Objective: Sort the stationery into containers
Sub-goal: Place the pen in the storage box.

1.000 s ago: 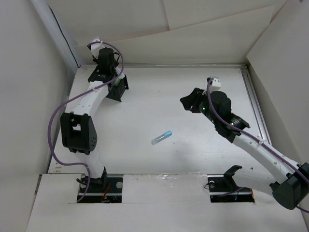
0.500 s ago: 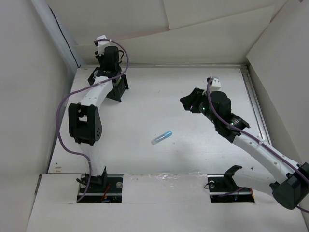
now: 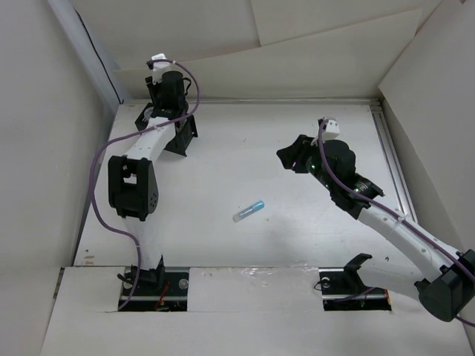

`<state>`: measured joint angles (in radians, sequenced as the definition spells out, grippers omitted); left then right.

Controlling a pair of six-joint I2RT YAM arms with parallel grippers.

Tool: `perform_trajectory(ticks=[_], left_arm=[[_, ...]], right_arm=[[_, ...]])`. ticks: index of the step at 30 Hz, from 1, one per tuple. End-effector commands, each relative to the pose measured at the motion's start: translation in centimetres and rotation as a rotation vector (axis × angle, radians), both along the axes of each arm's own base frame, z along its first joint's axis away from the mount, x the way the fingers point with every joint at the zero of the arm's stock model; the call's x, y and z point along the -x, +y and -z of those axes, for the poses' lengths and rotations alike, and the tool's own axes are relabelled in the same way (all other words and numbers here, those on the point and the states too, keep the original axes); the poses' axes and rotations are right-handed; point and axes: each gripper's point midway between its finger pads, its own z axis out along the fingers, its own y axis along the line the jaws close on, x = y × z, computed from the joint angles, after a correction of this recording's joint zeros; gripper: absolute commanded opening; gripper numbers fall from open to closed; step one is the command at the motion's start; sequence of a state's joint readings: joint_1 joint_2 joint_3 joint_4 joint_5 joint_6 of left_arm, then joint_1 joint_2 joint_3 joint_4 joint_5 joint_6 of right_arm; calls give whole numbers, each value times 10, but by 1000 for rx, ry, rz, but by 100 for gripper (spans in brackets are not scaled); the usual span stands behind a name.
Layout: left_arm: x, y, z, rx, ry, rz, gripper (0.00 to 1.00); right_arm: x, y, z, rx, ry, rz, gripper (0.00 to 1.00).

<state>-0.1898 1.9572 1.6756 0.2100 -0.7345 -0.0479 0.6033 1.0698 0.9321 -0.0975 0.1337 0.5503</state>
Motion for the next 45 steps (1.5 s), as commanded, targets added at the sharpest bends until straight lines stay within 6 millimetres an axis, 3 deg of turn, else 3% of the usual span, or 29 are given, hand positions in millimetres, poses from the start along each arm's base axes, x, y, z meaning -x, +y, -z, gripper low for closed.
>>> perform_trajectory(ticks=[1,14,19,38,43,45], left_arm=[[-2,6,-11,-30,-33,-35,6],[-10,1,-4,-53,-42,-32,6],[-8,-8,3,-95,-34,-37,6],[2,-5,32,-111,-4,-44,6],[12,-5,14,-67,-55,-36,9],[18,-6,17,-51,-56,-28,12]], right_arm=[[0,3,-14,-32,-51,-11,51],[-1,3,-16,-37,-58,-11,51],[0,3,-12,-32,-51,-11,51],[0,3,-12,-32,-51,-11,51],[0,3,-12,-32,-51,-11,51],[0,3,-12,-32,-51,-11,51]])
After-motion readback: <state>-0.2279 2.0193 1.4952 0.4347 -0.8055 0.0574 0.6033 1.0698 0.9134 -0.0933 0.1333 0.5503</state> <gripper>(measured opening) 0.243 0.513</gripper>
